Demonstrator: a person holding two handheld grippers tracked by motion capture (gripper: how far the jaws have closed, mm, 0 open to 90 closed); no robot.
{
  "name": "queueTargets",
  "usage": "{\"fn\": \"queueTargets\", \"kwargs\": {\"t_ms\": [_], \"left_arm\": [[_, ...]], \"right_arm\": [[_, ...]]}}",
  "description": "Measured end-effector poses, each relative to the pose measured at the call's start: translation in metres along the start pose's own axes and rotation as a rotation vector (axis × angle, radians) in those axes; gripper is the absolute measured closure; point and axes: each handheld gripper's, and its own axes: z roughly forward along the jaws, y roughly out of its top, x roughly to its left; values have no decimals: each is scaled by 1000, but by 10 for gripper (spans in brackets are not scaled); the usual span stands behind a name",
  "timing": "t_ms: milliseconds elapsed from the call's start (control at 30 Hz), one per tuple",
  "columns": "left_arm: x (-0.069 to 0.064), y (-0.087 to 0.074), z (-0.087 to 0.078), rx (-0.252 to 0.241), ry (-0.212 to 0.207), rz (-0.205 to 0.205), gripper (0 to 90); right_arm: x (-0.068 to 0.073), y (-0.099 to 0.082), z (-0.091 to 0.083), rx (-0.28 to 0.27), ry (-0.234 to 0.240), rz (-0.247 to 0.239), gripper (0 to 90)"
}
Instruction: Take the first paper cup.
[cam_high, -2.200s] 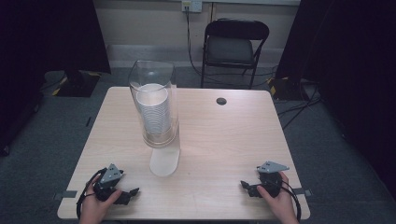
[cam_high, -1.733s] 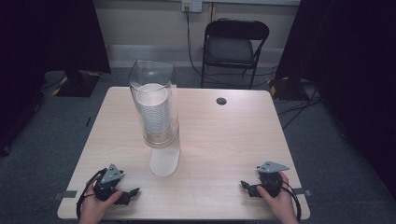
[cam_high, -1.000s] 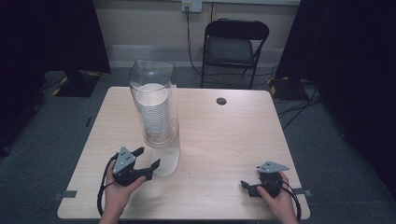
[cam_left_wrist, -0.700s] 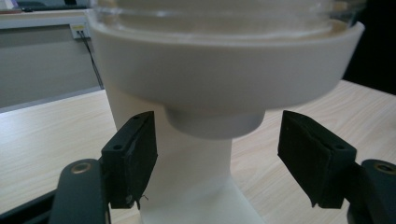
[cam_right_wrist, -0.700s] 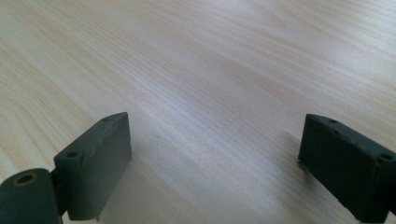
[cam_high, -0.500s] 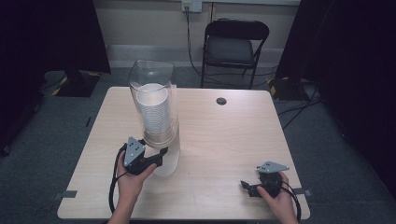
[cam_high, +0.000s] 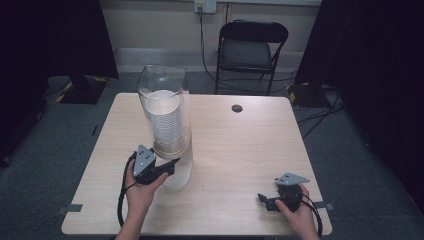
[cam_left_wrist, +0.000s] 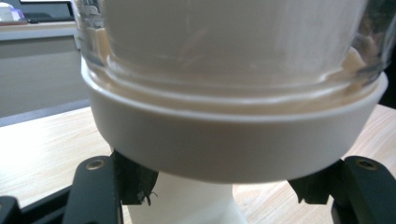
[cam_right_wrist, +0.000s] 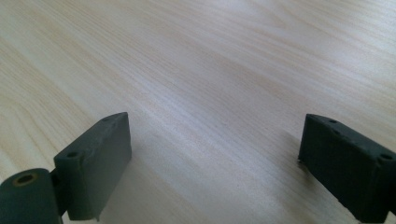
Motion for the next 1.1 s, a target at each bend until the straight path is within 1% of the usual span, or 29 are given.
{"fn": "queueTargets", "kwargs": {"t_ms": [67, 100, 133, 167, 200, 233, 267, 300, 333, 367, 400, 433, 467, 500, 533, 567, 600, 633, 667, 700, 767, 800, 867, 900, 933, 967, 1000, 1033, 1100], "left_arm": [[-1, -2, 1, 12, 0, 3, 368], [-2, -3, 2, 28, 11, 14, 368], [-2, -4, 3, 42, 15, 13, 375], [-2, -4, 3, 42, 15, 13, 377], [-3, -6, 5, 86, 17, 33, 383], [-3, -6, 5, 86, 17, 33, 730], [-6, -27, 11, 297, -3, 123, 811], [-6, -27, 11, 297, -3, 123, 827], [-5, -44, 11, 288, -12, 56, 827], [-6, -60, 9, 230, -6, -7, 813], [-7, -64, 6, 224, 20, -46, 573], [-6, -65, 4, 174, 18, -45, 489], [-5, -63, 2, 150, 19, -32, 437], [-5, -63, 2, 150, 19, -32, 381], [-4, -59, -2, 145, 49, -22, 313], [-3, -57, -4, 141, 52, -32, 313], [0, -54, -5, 125, 45, -34, 277], [2, -50, -8, 130, 43, -18, 247], [2, -49, -8, 138, 51, -10, 248], [2, -48, -8, 133, 41, -23, 239], [1, -44, -8, 144, 49, -44, 211], [0, -41, -8, 140, 45, -41, 187], [-2, -35, -7, 124, 24, -40, 162], [-3, -31, -7, 106, 13, -32, 155], [-4, -21, -7, 97, 18, -34, 153], [-4, -21, -7, 97, 18, -34, 153], [-3, -17, -5, 82, 13, -46, 153], [-4, -11, -4, 82, 20, -49, 153], [-4, -3, -2, 69, 18, -31, 154]], "right_arm": [[0, 0, 0, 0, 0, 0, 85], [0, 0, 0, 0, 0, 0, 85], [0, 0, 0, 0, 0, 0, 85], [0, 0, 0, 0, 0, 0, 85], [0, 0, 0, 0, 0, 0, 85], [0, 0, 0, 0, 0, 0, 85], [0, 0, 0, 0, 0, 0, 85], [0, 0, 0, -1, -1, -1, 85], [0, 0, 0, -1, -1, -1, 85], [0, 0, 0, 0, -1, 0, 86], [0, 0, 0, 0, -1, -1, 85], [0, 0, 0, -1, -1, 0, 85], [0, 0, 0, 0, 0, 0, 85], [0, 0, 0, 0, 0, 0, 85], [0, 0, 0, 0, 0, 0, 85], [0, 0, 0, 0, 0, 0, 85], [0, 0, 0, 0, 0, 0, 84], [0, 0, 0, 0, 0, 0, 84], [0, 0, 0, 0, 0, 0, 85], [0, 0, 0, 0, 0, -1, 85], [0, 0, 0, 0, -1, -1, 85], [0, 0, 0, 0, -1, -1, 85], [0, 0, 0, -1, -1, 0, 85], [0, 0, 0, -1, -1, 0, 85], [0, 0, 0, -1, -1, 0, 85], [0, 0, 0, -1, -1, 0, 85], [0, 0, 0, -1, -1, 0, 85], [0, 0, 0, 0, -1, 0, 85], [0, 0, 0, 0, -1, 0, 85]]}}
